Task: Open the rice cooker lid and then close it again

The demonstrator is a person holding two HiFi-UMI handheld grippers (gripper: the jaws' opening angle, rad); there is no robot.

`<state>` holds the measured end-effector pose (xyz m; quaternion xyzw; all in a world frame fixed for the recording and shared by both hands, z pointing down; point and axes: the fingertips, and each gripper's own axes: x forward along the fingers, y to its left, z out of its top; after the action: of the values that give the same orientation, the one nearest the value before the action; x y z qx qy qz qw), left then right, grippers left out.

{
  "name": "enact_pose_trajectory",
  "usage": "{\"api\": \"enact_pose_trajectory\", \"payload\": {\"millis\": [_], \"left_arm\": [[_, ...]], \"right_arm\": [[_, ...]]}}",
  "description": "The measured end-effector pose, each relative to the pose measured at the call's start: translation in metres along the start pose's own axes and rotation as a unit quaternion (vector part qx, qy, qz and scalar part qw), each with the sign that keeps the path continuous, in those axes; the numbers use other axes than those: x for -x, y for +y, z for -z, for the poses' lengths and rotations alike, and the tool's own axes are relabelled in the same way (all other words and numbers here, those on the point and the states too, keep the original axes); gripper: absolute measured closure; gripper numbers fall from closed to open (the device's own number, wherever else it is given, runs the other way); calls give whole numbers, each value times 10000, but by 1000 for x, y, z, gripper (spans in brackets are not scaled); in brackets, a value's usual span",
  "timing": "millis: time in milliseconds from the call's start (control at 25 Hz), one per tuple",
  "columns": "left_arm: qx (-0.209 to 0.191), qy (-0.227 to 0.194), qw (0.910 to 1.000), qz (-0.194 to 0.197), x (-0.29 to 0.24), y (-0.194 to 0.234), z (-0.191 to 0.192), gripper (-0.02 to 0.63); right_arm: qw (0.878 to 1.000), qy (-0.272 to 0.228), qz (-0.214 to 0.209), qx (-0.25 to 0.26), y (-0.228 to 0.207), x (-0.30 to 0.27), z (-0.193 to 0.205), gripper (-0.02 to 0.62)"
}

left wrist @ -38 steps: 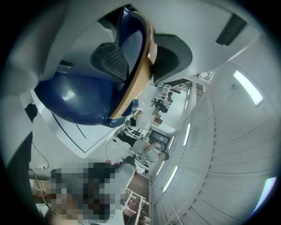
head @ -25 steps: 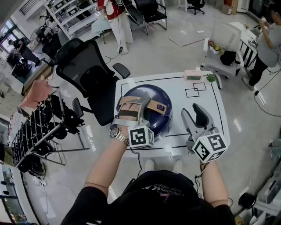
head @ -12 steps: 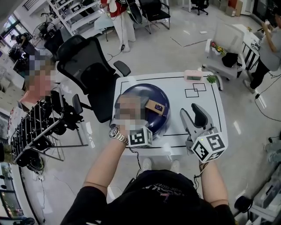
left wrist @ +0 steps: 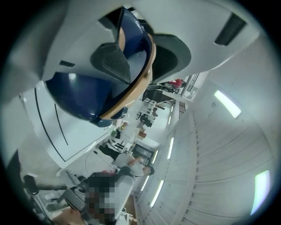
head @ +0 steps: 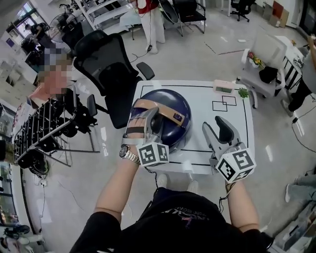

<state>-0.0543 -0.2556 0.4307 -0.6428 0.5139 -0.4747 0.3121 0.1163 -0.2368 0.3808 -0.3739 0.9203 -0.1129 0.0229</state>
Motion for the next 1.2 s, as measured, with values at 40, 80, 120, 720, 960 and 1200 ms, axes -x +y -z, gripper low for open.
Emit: {"api": "enact_pose_trajectory", "payload": {"millis": [40, 80, 120, 720, 960, 1200], "left_arm": [[234, 38, 9997, -110, 8, 3, 2, 448], [516, 69, 9984, -209, 16, 7, 5, 467], [836, 95, 9960, -293, 25, 10, 8, 478], [5314, -868, 8426, -119, 160, 22, 32, 603], [5339, -998, 8396, 82, 205, 9, 50, 603], [5265, -1266, 8397, 413, 257, 0, 57, 603]], "right_arm": [[9999, 58, -123, 13, 3, -2, 3, 399], [9996, 114, -255, 16, 6, -4, 6, 397], [9991, 166, -393, 11, 10, -7, 9, 399], [9845, 370, -1715, 1, 120, -39, 32, 434], [9854, 278, -1682, 31, 169, -23, 41, 594], [9900, 143, -1401, 122, 218, 14, 41, 594]]}}
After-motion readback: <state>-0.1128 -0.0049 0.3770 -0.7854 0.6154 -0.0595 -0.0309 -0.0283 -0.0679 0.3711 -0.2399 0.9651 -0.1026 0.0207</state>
